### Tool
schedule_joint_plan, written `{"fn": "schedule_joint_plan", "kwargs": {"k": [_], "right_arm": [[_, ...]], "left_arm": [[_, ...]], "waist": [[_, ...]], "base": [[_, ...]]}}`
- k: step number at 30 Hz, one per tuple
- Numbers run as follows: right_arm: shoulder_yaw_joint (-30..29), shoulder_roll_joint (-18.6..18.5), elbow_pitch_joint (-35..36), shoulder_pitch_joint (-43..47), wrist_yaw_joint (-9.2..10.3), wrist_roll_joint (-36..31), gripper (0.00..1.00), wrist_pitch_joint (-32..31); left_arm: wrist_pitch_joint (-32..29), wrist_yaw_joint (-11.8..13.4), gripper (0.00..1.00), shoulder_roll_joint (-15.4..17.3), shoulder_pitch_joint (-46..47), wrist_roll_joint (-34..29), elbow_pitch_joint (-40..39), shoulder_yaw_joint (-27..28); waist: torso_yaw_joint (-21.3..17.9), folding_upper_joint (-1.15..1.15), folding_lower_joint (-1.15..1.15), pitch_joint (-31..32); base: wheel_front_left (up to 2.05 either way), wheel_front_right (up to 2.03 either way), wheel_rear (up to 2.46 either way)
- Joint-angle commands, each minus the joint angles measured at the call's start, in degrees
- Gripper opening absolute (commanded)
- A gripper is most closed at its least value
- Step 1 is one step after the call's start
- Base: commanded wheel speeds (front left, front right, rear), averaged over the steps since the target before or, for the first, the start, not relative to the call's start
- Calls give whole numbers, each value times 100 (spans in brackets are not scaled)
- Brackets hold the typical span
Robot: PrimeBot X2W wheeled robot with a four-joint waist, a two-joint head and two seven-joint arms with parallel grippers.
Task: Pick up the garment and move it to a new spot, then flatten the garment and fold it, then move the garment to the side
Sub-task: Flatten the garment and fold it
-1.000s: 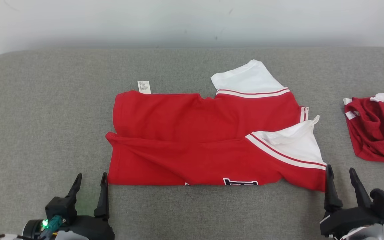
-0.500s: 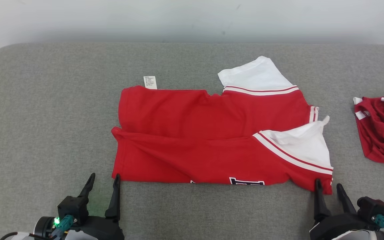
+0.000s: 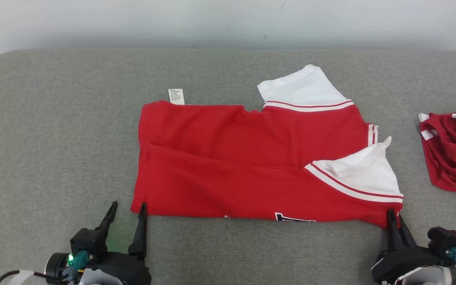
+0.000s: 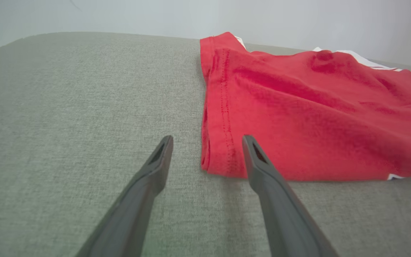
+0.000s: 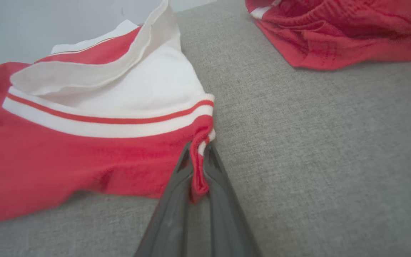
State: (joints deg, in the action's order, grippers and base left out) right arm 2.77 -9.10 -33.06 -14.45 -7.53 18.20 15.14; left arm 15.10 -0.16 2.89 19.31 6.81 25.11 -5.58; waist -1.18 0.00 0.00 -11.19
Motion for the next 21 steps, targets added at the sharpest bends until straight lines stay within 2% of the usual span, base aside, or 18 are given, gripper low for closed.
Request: {"fn": "schedule_joint_plan", "kwargs": {"k": [1,7,13,14,15,16,21], "right_arm": [[8,-53,10,107,7,42,0,-3],[162,-160,86,102,7,-13,0,-2],[313,-180,168,-19,7,-49,0,-2],[330,-180,171,-25,7,-47,0,-1],[344,-191,189,-41,7,-32,0,-1],[349,-197,193,-39,7,-28,0,-1],[361,-198,158,22,7,-6,0,-1]], "left_arm": [[5,-24,100,3,81,50,34,-15],[5,-178,100,4,201,338,370,-123],[5,-109,100,2,405,407,677,-79],[5,-93,95,7,416,409,694,-65],[5,-132,9,4,461,391,716,-88],[5,-175,0,4,467,394,744,-113],[5,-172,0,5,330,473,869,-133]], "waist": [[-32,0,0,-6],[-151,0,0,-34],[-265,0,0,-99],[-280,0,0,-106],[-293,0,0,-113],[-297,0,0,-109],[-289,0,0,-25]], "base": [[0,0,0],[0,0,0],[0,0,0],[0,0,0],[0,0,0],[0,0,0],[0,0,0]]}}
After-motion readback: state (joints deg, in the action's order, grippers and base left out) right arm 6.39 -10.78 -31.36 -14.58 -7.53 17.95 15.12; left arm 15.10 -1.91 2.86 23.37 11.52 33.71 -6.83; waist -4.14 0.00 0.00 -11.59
